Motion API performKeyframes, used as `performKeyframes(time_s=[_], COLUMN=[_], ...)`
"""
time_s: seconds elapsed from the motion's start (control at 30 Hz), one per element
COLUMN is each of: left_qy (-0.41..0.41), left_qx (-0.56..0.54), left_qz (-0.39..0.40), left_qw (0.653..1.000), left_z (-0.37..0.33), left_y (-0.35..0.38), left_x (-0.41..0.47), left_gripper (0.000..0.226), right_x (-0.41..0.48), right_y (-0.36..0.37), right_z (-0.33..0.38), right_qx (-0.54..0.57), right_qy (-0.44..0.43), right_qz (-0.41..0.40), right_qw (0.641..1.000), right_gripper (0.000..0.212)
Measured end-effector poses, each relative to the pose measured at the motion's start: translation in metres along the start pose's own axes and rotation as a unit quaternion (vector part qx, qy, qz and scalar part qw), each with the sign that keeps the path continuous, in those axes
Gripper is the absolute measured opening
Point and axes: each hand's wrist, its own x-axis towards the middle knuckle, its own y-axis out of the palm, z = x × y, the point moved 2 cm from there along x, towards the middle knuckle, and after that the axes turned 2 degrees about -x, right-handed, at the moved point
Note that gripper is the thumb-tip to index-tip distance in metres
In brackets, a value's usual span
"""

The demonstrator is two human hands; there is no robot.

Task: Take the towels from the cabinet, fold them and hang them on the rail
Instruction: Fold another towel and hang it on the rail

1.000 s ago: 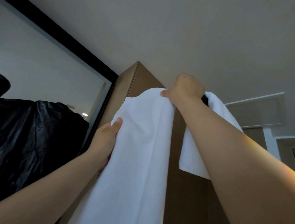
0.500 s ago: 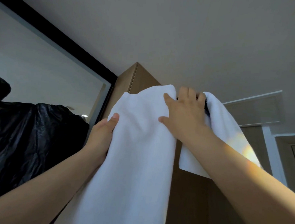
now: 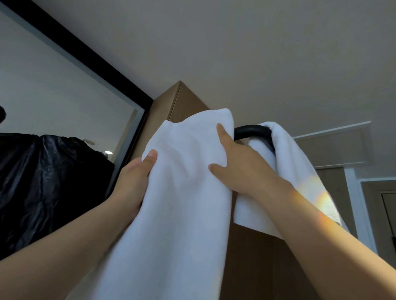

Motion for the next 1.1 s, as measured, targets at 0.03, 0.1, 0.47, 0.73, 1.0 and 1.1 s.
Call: performKeyframes(time_s=[0.03, 0.1, 0.47, 0.73, 1.0, 1.1], left_qy=[-0.001, 0.0, -0.015, -0.097, -0.047, 0.055], left_qx=[0.002, 0.003, -0.072, -0.04, 0.112, 0.197], left_qz=[-0.002, -0.005, 0.002, 0.027, -0.038, -0.135], left_qw=[1.0, 1.0, 0.997, 0.994, 0.992, 0.97], left_z=[0.001, 0.002, -0.015, 0.023, -0.001, -0.007], left_y=[0.0, 0.001, 0.043, 0.049, 0.045, 0.044], left_x=[-0.001, 0.0, 0.053, 0.069, 0.084, 0.086], left_gripper=[0.034, 0.034, 0.031, 0.04, 0.067, 0.055], right_x=[-0.002, -0.006, 0.063, 0.069, 0.062, 0.06], right_y=[-0.001, -0.002, -0.057, -0.049, -0.052, -0.052], right_z=[-0.002, -0.004, -0.011, -0.04, -0.04, -0.039], right_qx=[0.034, 0.096, 0.072, -0.011, -0.01, -0.006], right_qy=[-0.01, -0.025, 0.058, 0.137, 0.124, 0.124], right_qz=[0.0, -0.039, -0.257, -0.051, -0.021, -0.031], right_qw=[0.999, 0.994, 0.962, 0.989, 0.992, 0.992], right_gripper=[0.085, 0.078, 0.039, 0.071, 0.072, 0.067])
